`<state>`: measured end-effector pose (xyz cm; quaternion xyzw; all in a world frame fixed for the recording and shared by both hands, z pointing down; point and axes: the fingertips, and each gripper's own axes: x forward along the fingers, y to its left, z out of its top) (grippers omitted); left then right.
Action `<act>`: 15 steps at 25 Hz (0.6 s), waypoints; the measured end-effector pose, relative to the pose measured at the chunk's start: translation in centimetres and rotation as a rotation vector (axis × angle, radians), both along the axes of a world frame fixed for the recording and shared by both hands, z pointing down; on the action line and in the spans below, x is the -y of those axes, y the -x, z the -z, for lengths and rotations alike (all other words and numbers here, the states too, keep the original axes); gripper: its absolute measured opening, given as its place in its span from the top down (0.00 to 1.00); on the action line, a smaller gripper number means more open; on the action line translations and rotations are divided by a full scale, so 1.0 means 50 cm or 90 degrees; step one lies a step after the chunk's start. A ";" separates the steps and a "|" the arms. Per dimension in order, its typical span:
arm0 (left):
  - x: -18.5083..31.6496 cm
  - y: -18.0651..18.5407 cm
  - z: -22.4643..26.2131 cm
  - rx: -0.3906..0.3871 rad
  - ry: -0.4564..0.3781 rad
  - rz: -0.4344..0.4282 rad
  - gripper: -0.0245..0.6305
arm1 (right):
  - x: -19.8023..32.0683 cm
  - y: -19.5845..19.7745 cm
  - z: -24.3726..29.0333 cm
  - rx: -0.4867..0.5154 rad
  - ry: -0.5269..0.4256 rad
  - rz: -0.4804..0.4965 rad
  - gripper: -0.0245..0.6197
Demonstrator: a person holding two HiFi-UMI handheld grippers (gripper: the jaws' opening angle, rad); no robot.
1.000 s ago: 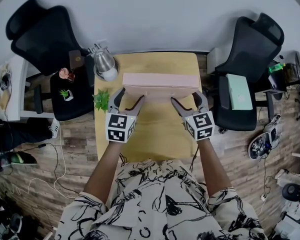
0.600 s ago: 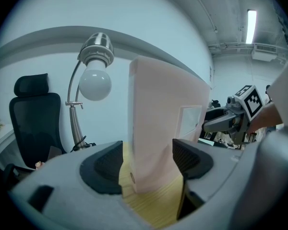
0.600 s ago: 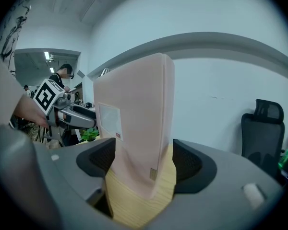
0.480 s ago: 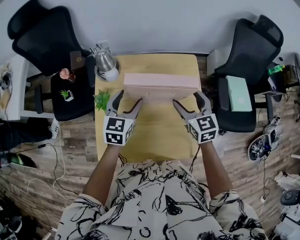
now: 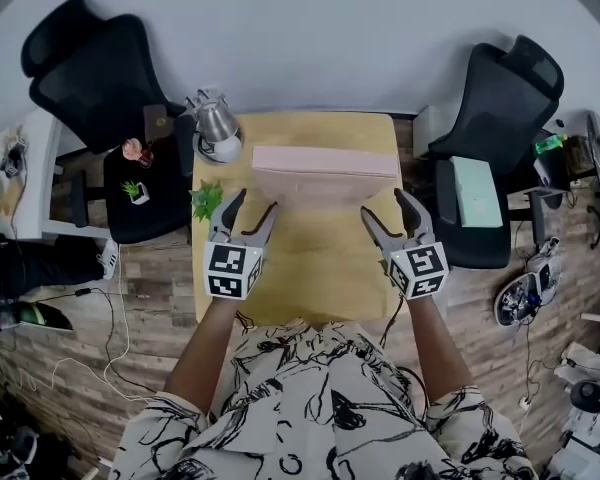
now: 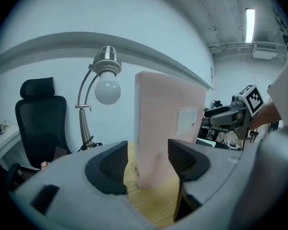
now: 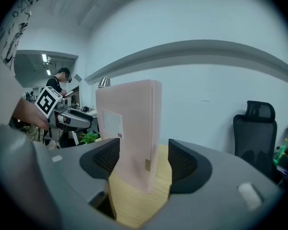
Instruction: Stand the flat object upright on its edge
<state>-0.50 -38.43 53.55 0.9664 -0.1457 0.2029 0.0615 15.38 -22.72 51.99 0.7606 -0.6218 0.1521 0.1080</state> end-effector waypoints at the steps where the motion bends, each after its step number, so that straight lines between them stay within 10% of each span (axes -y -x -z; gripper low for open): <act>1: -0.001 0.004 0.003 -0.002 -0.001 0.002 0.57 | -0.005 -0.001 0.006 -0.004 -0.005 -0.005 0.47; 15: 0.006 0.082 0.096 -0.083 -0.053 0.046 0.82 | -0.044 0.006 0.099 -0.028 -0.082 -0.040 0.73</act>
